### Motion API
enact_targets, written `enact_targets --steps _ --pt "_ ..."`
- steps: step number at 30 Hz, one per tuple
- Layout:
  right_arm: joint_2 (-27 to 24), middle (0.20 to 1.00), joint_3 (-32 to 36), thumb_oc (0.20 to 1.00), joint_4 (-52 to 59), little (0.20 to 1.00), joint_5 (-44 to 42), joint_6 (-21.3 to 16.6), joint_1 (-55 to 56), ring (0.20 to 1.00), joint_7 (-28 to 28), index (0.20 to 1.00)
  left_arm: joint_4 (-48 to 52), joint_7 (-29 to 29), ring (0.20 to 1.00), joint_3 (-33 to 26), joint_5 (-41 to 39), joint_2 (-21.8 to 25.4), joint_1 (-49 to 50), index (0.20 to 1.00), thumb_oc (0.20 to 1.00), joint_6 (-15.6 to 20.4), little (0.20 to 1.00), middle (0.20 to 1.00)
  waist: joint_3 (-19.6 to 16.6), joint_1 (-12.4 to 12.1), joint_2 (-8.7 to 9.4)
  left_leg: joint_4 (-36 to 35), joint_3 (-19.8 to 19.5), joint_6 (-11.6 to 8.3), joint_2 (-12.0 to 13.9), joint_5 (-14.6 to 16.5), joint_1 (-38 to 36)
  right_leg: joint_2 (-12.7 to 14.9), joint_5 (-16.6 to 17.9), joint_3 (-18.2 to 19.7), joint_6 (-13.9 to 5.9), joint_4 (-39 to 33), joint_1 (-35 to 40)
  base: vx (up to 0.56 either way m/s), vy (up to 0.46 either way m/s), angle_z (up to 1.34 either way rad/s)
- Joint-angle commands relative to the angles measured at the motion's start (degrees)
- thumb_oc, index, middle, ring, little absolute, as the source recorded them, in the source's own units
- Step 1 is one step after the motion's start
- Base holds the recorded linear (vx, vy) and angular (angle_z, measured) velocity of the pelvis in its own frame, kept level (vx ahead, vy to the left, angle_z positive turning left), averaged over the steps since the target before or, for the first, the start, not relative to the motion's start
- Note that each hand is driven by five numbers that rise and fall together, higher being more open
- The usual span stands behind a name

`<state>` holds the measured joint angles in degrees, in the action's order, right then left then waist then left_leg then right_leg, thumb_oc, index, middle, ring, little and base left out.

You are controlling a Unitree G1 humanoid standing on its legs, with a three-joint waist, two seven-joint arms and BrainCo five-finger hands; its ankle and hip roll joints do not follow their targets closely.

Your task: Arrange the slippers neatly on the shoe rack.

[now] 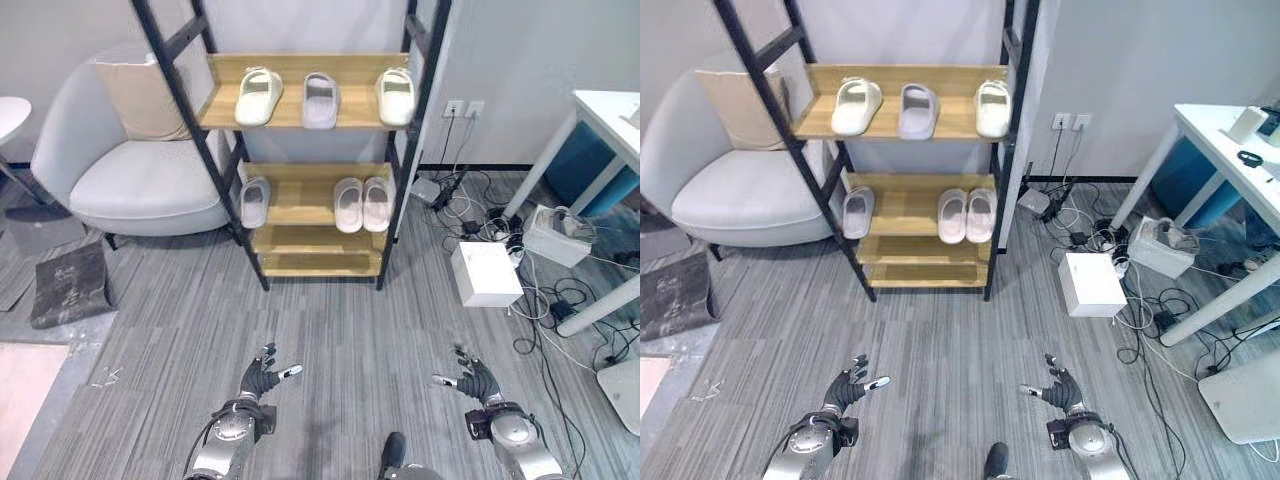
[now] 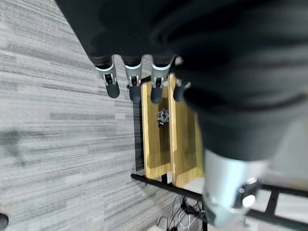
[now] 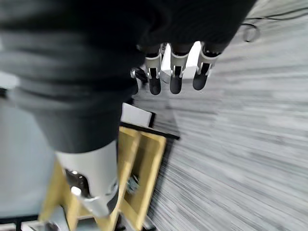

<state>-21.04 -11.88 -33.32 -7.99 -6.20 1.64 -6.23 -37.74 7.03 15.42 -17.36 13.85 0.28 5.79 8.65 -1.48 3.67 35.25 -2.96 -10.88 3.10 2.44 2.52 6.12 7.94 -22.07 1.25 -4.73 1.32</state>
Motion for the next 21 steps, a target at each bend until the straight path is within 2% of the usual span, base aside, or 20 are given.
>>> enact_targets --steps 1,2,3,4,5,6,7,8,9,12,13,15,17,18,19,20,21 --pt "-2.1 1.0 -0.5 1.0 2.3 1.0 -2.1 -2.1 -1.9 1.0 -0.5 1.0 1.6 1.3 1.0 0.6 -0.7 1.6 -3.9 1.0 1.0 2.5 1.0 1.0 4.3 -1.5 1.03 -6.8 3.9 4.45 -1.9 -2.0 -1.1 2.1 -5.2 -0.1 -5.84 2.1 0.6 0.29 -0.106 0.15" --pt "-2.1 1.0 -0.7 1.0 2.1 1.0 -2.1 -1.9 -2.1 1.0 -0.6 1.0 0.9 1.5 1.0 0.6 -0.4 1.5 -3.9 1.0 1.0 2.3 1.0 1.0 4.7 -2.4 1.39 -10.7 5.4 5.63 -1.9 0.4 2.7 1.4 -6.2 0.2 -6.01 1.3 2.3 0.17 -0.035 0.16" --pt "-2.1 1.0 -0.7 1.0 2.1 1.0 -2.1 -1.9 -2.1 1.0 -0.6 1.0 0.9 1.5 1.0 0.6 -0.4 1.5 -3.9 1.0 1.0 2.3 1.0 1.0 4.6 -2.3 1.55 -10.9 5.4 5.69 -2.0 0.1 2.8 1.6 -6.1 0.2 -6.04 1.3 2.1 0.38 -0.02 0.25" --pt "-1.8 1.0 -0.6 1.0 1.7 1.0 -2.2 -1.9 -2.1 1.0 -0.7 1.0 0.3 1.5 1.0 0.6 0.1 1.5 -3.2 1.0 1.0 2.1 1.0 1.0 4.1 -2.8 1.71 -19.3 6.5 7.15 -2.2 1.7 3.6 1.0 -7.3 0.3 -6.55 0.7 3.3 0.3 0.046 0.08" --pt "-1.6 1.0 -0.8 1.0 1.5 1.0 -2.0 -2.0 -2.0 1.0 -0.7 1.0 0.1 1.5 1.0 0.6 0.6 1.4 -2.9 1.0 1.0 2.0 1.0 1.0 3.7 -3.0 1.19 -25.6 6.6 7.14 -1.7 -0.8 4.5 0.2 -7.9 0.5 -6.77 0.3 3.8 0.3 0.044 0.1" --pt "-1.6 1.0 -0.8 1.0 1.5 1.0 -2.0 -2.0 -2.0 1.0 -0.7 1.0 0.1 1.5 1.0 0.6 0.6 1.4 -2.9 1.0 1.0 2.0 1.0 1.0 3.8 -3.0 1.21 -25.7 6.6 7.14 -1.7 -0.9 4.4 0.3 -7.9 0.6 -6.77 0.3 3.8 0.31 0.096 0.04" --pt "-1.4 1.0 -1.4 1.0 1.2 1.0 -1.8 -2.1 -2.0 1.0 -0.7 1.0 -0.7 1.6 1.0 0.6 2.0 1.3 -2.5 1.0 1.0 1.2 1.0 1.0 3.2 -3.6 -0.02 -34.7 6.4 6.2 0.7 -7.8 7.5 -1.6 -9.6 0.9 -6.64 -0.2 5.7 0.23 0.063 0.11" --pt "-1.4 1.0 -1.4 1.0 1.2 1.0 -1.8 -2.1 -1.9 1.0 -0.7 1.0 -0.7 1.6 1.0 0.6 2.0 1.3 -2.5 1.0 1.0 1.2 1.0 1.0 3.3 -3.7 0.04 -35.5 6.5 6.14 0.6 -8.2 7.0 -1.6 -9.7 1.0 -6.62 -0.2 5.8 0.4 0.122 0.05" --pt "-1.4 1.0 -1.6 1.0 1.5 1.0 -1.4 -2.0 -2.1 1.0 -0.8 1.0 -0.4 1.5 1.0 0.3 2.5 1.7 -2.0 1.0 1.0 0.7 1.0 1.0 3.3 -4.2 -0.3 -39.3 7.0 5.5 0.8 -11.3 8.2 -2.6 -10.5 1.4 -6.55 -0.3 7.4 0.18 0.055 0.01" --pt "-0.5 1.0 -2.2 1.0 1.5 1.0 -1.4 -1.9 -3.3 1.0 -0.4 1.0 -1.3 1.6 1.0 -1.1 2.1 2.2 -0.8 1.0 1.0 1.0 1.0 1.0 2.0 -4.7 -0.03 -39.7 6.9 6.3 0.0 -11.6 6.4 -2.7 -11.7 2.4 -6.83 1.1 8.4 0.4 0.196 -0.28" --pt "0.3 1.0 -2.4 1.0 1.4 1.0 -1.4 -1.8 -3.5 1.0 -0.3 1.0 -1.9 1.8 1.0 -1.4 1.9 2.4 -0.2 1.0 1.0 1.0 1.0 1.0 1.1 -5.0 0.36 -39.1 7.4 7.26 -0.9 -10.8 5.5 -1.6 -12.7 2.8 -7.39 3.4 8.6 0.3 0.179 -0.46" --pt "0.9 1.0 -2.5 1.0 1.3 1.0 -1.5 -1.9 -3.7 1.0 -0.3 1.0 -2.0 1.8 1.0 -1.6 1.8 2.5 0.0 1.0 1.0 1.0 1.0 1.0 0.8 -5.3 0.69 -38.6 7.7 7.93 -1.5 -10.0 5.1 -0.9 -13.2 3.1 -7.78 5.5 8.5 0.23 0.165 -0.19" --pt "1.8 1.0 -2.5 1.0 1.2 1.0 -1.3 -1.8 -3.9 1.0 0.0 1.0 -2.0 1.8 1.0 -1.7 1.7 2.8 0.2 1.0 1.0 1.0 1.0 1.0 0.7 -5.7 1.03 -37.0 8.5 9.66 -2.5 -7.6 4.2 1.8 -12.8 3.4 -9.39 13.8 6.1 0.2 0.188 -0.12" --pt "1.8 1.0 -2.5 1.0 1.2 1.0 -1.3 -1.8 -3.9 1.0 0.0 1.0 -2.0 1.8 1.0 -1.7 1.7 2.8 0.2 1.0 1.0 1.0 1.0 1.0 0.6 -5.7 1.04 -37.0 8.5 9.66 -2.5 -7.6 4.3 1.8 -12.9 3.5 -9.39 13.8 6.0 0.18 0.232 -0.15" --pt "2.1 1.0 -2.7 1.0 1.7 1.0 -1.0 -1.7 -4.7 1.0 0.1 1.0 -1.7 2.0 1.0 -1.5 1.2 3.0 -0.1 1.0 1.0 1.2 1.0 1.0 1.6 -5.2 0.86 -35.8 9.1 11.15 -3.3 -5.7 2.9 4.2 -8.7 3.7 -11.32 22.0 2.5 0.11 0.148 -0.15" --pt "2.1 1.0 -2.7 1.0 1.7 1.0 -1.0 -1.7 -4.7 1.0 0.1 1.0 -1.7 2.0 1.0 -1.5 1.2 3.0 -0.1 1.0 1.0 1.2 1.0 1.0 1.6 -5.2 0.87 -35.8 9.1 11.16 -3.3 -5.7 2.9 4.2 -8.7 3.7 -11.32 22.1 2.5 0.23 0.262 0.03" --pt "2.4 1.0 -2.5 1.0 2.2 1.0 -0.9 -1.7 -4.5 1.0 0.1 1.0 -1.8 2.2 1.0 -1.1 1.1 3.0 -0.3 1.0 1.0 1.3 1.0 1.0 2.1 -4.4 0.17 -36.5 9.1 11.95 -3.7 -4.6 0.3 5.7 -6.0 3.5 -11.86 27.7 -0.5 0.19 0.16 0.12"
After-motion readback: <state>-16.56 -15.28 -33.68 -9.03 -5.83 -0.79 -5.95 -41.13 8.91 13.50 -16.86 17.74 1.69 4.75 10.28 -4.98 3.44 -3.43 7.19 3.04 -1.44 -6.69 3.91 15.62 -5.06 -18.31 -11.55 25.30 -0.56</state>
